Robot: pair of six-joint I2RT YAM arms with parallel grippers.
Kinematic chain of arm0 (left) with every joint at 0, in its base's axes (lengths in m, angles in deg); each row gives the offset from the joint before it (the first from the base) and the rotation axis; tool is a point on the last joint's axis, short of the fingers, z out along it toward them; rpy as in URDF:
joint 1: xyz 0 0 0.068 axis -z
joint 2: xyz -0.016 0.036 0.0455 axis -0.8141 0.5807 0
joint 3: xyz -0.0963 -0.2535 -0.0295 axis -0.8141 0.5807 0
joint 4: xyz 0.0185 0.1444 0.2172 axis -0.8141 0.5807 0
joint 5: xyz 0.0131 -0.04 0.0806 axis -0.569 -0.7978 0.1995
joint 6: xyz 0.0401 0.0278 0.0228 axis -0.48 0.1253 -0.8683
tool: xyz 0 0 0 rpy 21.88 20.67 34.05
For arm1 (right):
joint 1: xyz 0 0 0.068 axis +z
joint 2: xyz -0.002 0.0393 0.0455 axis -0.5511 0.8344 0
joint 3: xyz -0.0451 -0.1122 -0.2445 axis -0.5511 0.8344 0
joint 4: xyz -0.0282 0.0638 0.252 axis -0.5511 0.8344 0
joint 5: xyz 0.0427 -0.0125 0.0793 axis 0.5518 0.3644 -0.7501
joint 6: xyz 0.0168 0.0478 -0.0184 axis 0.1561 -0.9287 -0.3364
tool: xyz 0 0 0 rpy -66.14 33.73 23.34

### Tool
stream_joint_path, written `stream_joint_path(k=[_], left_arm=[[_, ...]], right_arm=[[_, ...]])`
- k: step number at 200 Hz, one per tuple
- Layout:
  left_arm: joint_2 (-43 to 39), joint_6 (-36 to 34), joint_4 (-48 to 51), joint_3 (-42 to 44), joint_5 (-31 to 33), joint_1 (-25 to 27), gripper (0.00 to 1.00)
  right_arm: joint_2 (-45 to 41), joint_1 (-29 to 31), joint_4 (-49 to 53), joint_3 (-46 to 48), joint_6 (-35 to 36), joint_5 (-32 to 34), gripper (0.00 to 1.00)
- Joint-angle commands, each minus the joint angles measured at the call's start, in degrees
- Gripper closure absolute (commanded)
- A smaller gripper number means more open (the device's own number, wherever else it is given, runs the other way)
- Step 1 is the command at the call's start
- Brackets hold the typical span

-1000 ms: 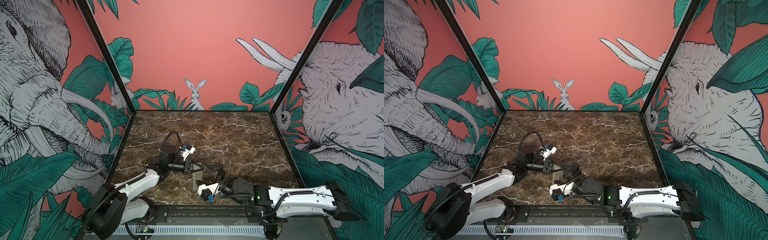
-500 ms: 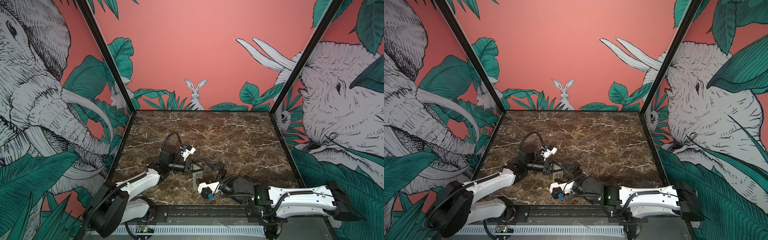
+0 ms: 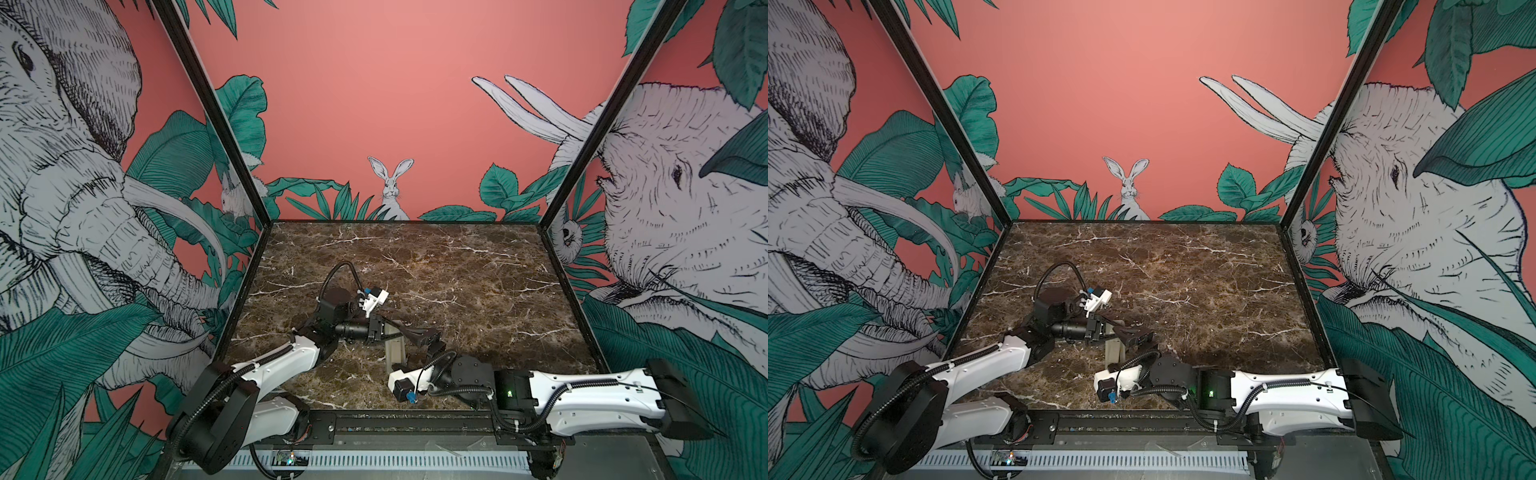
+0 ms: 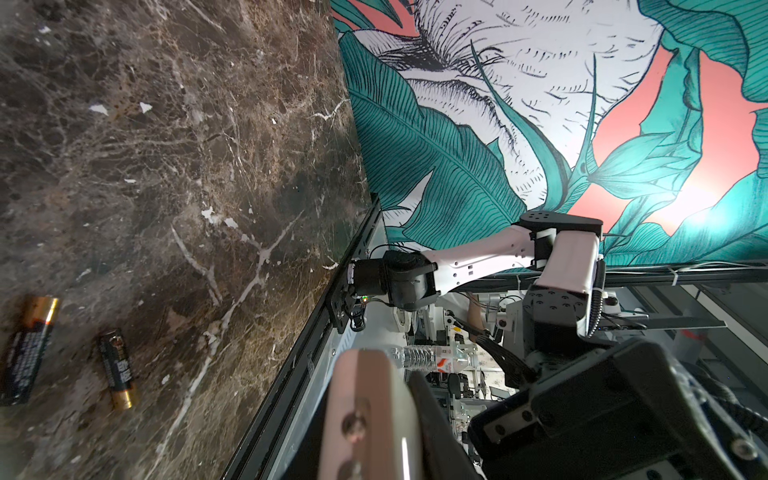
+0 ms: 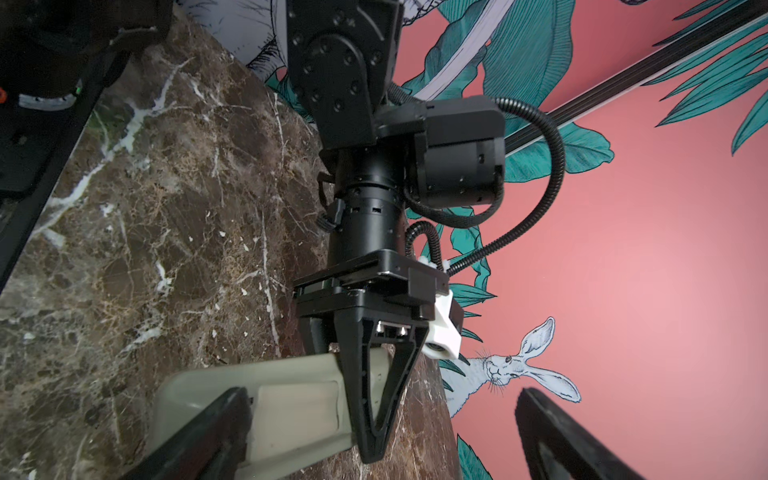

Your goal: Load the batteries into the remote control

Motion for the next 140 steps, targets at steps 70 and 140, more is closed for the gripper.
stream_joint_path(k=[70, 140], left_arm=[[0.96, -2.83, 1.58, -3.02, -3.57, -1.82, 1.0], [4.79, -3.62, 0.01, -4.79, 1.8, -4.3, 1.0]], right_arm=[[-0.21, -3.8, 3.02, -0.84, -1.84, 6.37, 0.01], [-2.96, -6.02, 8.25, -1.84, -7.96, 6.56, 0.01]])
